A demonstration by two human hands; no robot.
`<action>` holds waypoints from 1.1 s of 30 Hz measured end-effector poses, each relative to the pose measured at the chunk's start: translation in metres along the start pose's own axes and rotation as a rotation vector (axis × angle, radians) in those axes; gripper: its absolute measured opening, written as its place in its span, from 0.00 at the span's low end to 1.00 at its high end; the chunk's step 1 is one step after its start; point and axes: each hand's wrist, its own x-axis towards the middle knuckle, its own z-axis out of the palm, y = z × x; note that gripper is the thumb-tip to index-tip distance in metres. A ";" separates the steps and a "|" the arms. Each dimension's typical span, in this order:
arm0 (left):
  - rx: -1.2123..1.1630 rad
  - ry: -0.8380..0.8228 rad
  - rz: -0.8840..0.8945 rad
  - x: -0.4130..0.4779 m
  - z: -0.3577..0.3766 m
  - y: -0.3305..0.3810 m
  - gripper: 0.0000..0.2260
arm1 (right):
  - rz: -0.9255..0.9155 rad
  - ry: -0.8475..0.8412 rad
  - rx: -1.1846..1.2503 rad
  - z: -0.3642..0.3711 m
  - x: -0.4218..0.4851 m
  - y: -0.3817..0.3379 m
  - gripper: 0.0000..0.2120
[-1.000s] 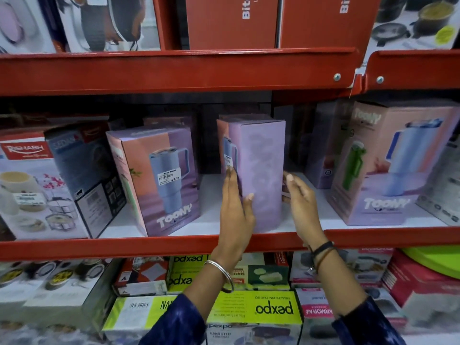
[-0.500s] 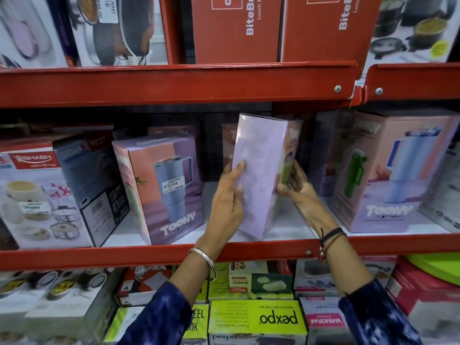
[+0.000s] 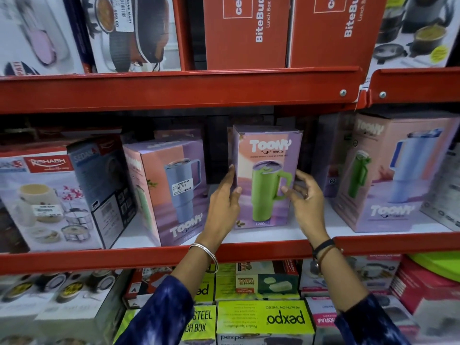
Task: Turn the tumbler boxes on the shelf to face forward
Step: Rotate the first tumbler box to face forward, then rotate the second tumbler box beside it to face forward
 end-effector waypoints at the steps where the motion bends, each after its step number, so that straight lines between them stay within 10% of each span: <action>1: 0.006 -0.002 -0.014 0.001 -0.001 -0.002 0.24 | 0.004 0.006 -0.004 0.001 -0.002 0.001 0.21; 14: 0.012 -0.070 0.018 -0.016 -0.011 -0.010 0.25 | 0.041 0.104 -0.124 0.016 -0.029 0.001 0.18; 26: 0.075 0.307 0.510 -0.056 -0.096 -0.018 0.19 | -0.181 0.033 0.044 0.123 -0.108 -0.056 0.14; 33: -0.020 0.424 0.224 -0.052 -0.141 -0.061 0.19 | -0.150 -0.112 -0.047 0.191 -0.135 -0.060 0.31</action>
